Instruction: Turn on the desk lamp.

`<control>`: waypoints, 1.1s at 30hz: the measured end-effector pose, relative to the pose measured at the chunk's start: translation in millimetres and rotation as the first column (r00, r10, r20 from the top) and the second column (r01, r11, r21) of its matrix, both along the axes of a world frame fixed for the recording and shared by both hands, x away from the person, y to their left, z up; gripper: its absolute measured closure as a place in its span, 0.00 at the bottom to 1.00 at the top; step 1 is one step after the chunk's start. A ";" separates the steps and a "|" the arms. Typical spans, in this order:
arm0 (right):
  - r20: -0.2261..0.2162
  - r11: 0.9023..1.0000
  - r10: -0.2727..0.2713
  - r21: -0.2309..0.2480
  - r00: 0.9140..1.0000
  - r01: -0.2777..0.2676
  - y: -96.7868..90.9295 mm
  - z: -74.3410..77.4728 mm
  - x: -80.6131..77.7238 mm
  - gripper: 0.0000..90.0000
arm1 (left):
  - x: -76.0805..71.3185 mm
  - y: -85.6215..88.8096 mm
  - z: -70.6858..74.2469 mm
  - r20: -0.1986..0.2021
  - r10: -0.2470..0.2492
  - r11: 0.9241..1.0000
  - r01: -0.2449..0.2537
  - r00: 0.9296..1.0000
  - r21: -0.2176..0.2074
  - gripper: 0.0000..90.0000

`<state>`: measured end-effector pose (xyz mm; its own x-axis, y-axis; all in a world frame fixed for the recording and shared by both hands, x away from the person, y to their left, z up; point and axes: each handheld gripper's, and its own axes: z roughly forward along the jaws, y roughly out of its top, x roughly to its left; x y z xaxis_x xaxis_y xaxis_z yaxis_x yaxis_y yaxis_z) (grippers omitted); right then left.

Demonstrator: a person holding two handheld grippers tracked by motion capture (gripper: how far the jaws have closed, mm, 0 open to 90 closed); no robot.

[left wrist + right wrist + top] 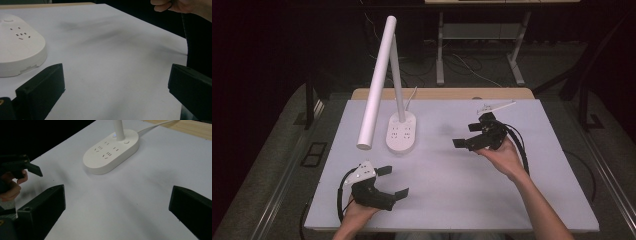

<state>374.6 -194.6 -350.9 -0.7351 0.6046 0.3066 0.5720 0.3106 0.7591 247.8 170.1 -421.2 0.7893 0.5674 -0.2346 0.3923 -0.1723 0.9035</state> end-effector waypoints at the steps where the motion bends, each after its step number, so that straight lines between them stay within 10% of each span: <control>1: -0.005 1.000 -0.008 0.013 1.000 0.008 0.9 -0.3 3.0 0.00 | 0.0 0.0 0.0 -0.001 0.001 1.000 -0.001 1.000 -0.001 0.00; 33: -0.051 0.999 -0.029 0.017 0.998 0.030 56.3 -0.3 54.9 0.00 | 0.6 1.1 -0.8 0.000 -0.007 1.000 0.007 1.000 0.006 0.00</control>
